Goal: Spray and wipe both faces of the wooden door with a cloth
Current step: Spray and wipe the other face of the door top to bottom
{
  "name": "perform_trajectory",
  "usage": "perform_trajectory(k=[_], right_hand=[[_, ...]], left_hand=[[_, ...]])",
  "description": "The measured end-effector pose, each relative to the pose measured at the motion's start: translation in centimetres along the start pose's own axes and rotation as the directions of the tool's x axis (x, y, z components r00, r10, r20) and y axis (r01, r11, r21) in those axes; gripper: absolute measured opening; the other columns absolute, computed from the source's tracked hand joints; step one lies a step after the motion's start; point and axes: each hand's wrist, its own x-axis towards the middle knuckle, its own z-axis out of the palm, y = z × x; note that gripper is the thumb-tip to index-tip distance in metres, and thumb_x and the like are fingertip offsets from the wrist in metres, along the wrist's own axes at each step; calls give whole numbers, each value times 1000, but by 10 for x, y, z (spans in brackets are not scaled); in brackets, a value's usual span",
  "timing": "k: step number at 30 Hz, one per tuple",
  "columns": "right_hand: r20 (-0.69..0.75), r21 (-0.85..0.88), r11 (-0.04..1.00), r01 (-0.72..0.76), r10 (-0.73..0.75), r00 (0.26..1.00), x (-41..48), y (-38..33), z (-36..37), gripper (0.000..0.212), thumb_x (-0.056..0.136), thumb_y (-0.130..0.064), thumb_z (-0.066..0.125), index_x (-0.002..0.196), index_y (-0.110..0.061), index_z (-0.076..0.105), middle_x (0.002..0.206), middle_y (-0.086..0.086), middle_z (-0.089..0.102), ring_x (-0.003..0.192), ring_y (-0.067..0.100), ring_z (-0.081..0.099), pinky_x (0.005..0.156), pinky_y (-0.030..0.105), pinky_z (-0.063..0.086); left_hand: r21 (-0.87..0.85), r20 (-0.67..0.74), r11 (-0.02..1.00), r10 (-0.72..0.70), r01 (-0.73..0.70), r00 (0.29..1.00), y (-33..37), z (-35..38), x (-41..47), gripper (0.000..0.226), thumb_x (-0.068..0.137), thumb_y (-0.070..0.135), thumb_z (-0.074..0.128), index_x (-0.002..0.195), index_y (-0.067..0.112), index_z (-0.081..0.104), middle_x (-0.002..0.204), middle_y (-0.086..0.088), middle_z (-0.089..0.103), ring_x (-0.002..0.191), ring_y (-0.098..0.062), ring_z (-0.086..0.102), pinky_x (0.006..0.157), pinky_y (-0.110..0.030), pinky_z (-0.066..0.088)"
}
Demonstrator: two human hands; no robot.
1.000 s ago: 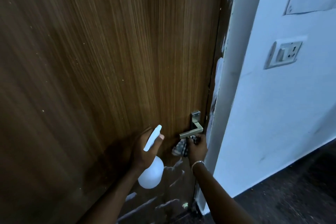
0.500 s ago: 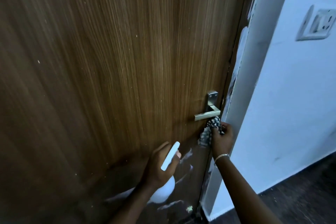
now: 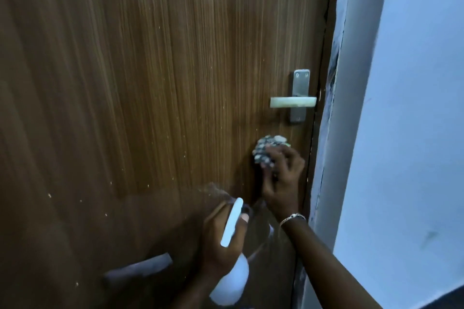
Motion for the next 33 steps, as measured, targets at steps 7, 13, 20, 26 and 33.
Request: perform_trajectory(k=[7,13,20,26,33], right_hand=[[-263,41,928,-370,367,892,-6,59,-12,49,90,-14,53,137,-22,47,139,15,37,127,34,42,105,59,41],[324,-116,890,442,-387,864,-75,10,35,55,87,-38,60,140,-31,49,142,9,38,127,36,38,105,50,36],[-94,-17,970,-243,240,966,-45,15,18,64,80,-3,58,138,-27,45,143,14,34,126,37,32,97,41,39],[381,-66,824,563,-500,777,-95,-10,54,65,79,-25,63,142,-27,46,145,11,36,128,39,33,103,57,40],[-141,-30,936,-352,344,928,-20,14,7,62,83,-19,52,143,-25,36,148,19,31,132,44,31,110,56,30]], left_hand=[[-67,-92,995,61,-67,994,-22,-13,-18,18,98,21,62,80,16,65,70,8,60,63,-11,62,57,-21,51],[1,-194,1000,20,-20,981,-27,-30,-23,15,95,6,67,80,9,66,66,19,53,66,0,59,67,-8,43],[19,-260,1000,-16,22,965,-28,-41,-46,13,94,17,68,83,23,66,69,19,59,64,-10,63,57,-14,47],[43,-304,999,-16,30,953,-20,-50,-52,17,97,17,65,84,7,68,71,-1,63,67,-20,64,60,-34,54],[109,-317,990,-54,93,947,-31,-51,-77,25,94,37,63,78,18,67,65,12,60,56,-15,62,51,-19,46]])
